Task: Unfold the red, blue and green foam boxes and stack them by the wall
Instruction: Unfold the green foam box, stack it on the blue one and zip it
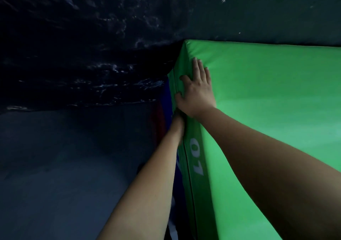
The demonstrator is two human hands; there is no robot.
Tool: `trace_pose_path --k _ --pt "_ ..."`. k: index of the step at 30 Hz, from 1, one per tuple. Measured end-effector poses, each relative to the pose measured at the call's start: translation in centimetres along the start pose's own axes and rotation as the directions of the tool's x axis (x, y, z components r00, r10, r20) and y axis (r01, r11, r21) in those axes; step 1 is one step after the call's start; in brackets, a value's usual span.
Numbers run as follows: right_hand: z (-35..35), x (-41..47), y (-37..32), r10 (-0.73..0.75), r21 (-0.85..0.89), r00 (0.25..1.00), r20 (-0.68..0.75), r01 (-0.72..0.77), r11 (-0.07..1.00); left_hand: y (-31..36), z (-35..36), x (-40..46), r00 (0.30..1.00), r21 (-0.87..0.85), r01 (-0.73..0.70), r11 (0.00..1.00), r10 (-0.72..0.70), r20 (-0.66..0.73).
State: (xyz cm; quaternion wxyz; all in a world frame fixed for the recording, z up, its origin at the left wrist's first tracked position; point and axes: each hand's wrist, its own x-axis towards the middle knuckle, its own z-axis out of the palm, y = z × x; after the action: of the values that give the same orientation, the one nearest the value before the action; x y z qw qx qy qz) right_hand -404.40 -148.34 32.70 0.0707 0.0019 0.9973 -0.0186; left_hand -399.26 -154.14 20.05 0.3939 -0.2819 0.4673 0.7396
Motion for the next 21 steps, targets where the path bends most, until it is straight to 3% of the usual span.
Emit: trace_pose_path --k 6,12,17,21 --pt "-1.4 -3.9 0.3 -0.088 0.016 0.996 0.033 0.087 0.996 -6.2 -0.8 -6.2 0.987 0.088 0.16 0.983 -0.161 0.003" --pt "-0.5 -14.8 0.1 -0.048 0.029 0.999 -0.013 0.049 0.998 -11.2 -0.3 -8.9 0.998 0.101 -0.053 0.993 0.057 -0.038" --pt "0.9 -19.5 1.6 -0.038 0.074 0.999 -0.026 0.04 0.996 -11.8 1.0 -10.5 0.972 -0.019 -0.233 0.972 0.233 -0.009" --pt "0.6 -21.1 2.3 -0.071 0.085 0.997 0.006 0.07 0.994 -13.6 -0.2 -11.7 0.975 0.062 -0.222 0.973 0.221 0.017"
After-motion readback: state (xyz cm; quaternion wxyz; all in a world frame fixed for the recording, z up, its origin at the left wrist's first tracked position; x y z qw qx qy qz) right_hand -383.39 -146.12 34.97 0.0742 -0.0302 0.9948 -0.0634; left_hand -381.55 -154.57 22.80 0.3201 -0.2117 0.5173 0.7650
